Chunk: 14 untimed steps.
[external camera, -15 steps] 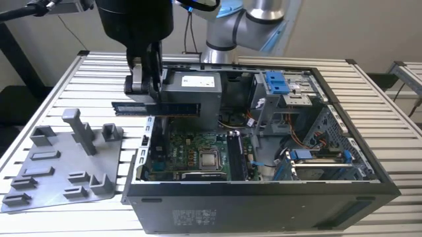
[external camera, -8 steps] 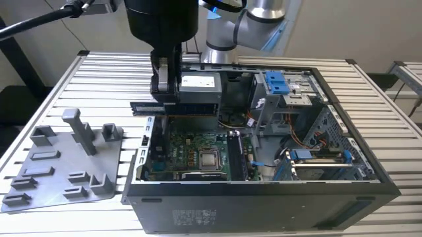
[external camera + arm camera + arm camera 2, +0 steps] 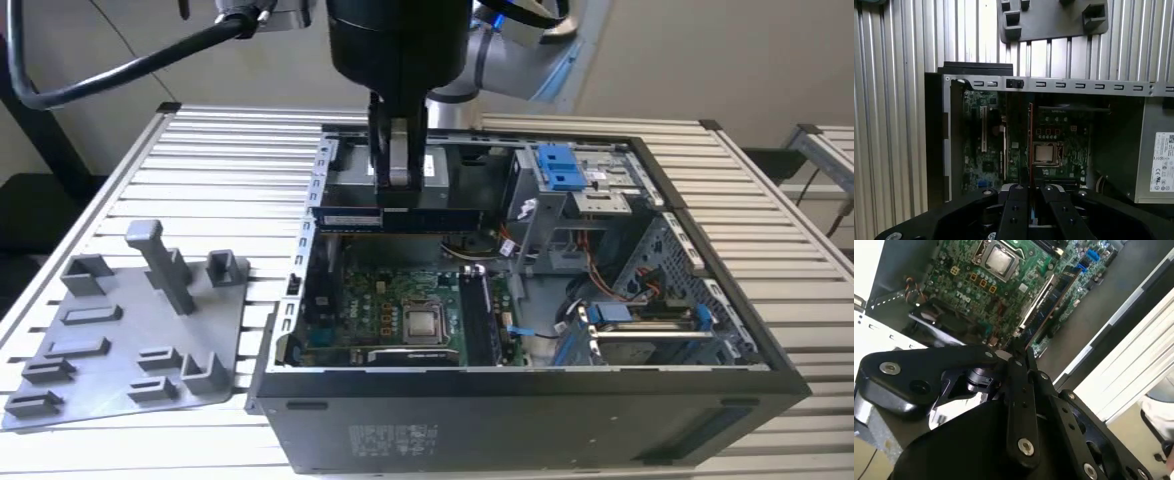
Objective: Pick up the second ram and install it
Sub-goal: 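Pick up the second ram and move it above second insertion slot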
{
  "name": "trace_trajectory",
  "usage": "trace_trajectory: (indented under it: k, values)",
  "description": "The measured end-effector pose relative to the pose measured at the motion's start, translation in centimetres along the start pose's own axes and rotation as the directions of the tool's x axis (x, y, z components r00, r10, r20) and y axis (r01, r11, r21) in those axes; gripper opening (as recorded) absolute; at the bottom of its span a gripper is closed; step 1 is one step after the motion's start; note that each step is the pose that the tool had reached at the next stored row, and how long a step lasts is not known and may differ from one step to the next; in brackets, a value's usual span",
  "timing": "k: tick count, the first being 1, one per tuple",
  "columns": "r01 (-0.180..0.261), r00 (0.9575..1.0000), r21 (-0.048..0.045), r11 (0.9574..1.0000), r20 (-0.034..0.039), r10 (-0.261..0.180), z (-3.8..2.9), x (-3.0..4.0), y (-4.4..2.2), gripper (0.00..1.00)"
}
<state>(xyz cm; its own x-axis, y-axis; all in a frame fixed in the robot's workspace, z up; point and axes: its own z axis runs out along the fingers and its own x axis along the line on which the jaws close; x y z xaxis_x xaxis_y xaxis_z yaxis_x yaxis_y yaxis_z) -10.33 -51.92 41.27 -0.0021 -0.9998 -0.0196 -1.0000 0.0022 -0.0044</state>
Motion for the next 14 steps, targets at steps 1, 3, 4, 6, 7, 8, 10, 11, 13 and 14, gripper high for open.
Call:
trace_trajectory:
  k: [1, 3, 4, 6, 7, 8, 10, 11, 13, 14]
  values:
    - [0.000, 1.0000, -0.0001, 1.0000, 0.0000, 0.000, 0.00, 0.00, -0.45, 0.14]
    - [0.000, 1.0000, -0.0003, 1.0000, 0.0000, 0.000, 0.01, 0.00, -1.34, 0.14]
    - [0.000, 1.0000, -0.0004, 1.0000, 0.0000, 0.000, 0.01, 0.00, -1.78, 0.14]
    - [0.000, 1.0000, -0.0006, 1.0000, 0.0000, 0.000, 0.01, -0.01, -2.66, 0.14]
    - [0.000, 1.0000, -0.0007, 1.0000, 0.0000, 0.000, 0.02, 0.00, -3.11, 0.14]
    - [0.000, 1.0000, -0.0008, 1.0000, 0.0001, 0.000, 0.02, -0.01, -3.54, 0.14]
    - [0.000, 1.0000, -0.0011, 1.0000, 0.0000, 0.000, 0.02, -0.01, -4.43, 0.14]
    - [0.000, 1.0000, -0.0012, 1.0000, 0.0000, 0.000, 0.02, -0.01, -4.86, 0.14]
    - [0.000, 1.0000, -0.0013, 1.0000, 0.0000, 0.000, 0.03, -0.01, -5.71, 0.14]
    - [0.000, 1.0000, -0.0015, 1.0000, 0.0000, 0.000, 0.03, -0.01, -6.13, 0.14]
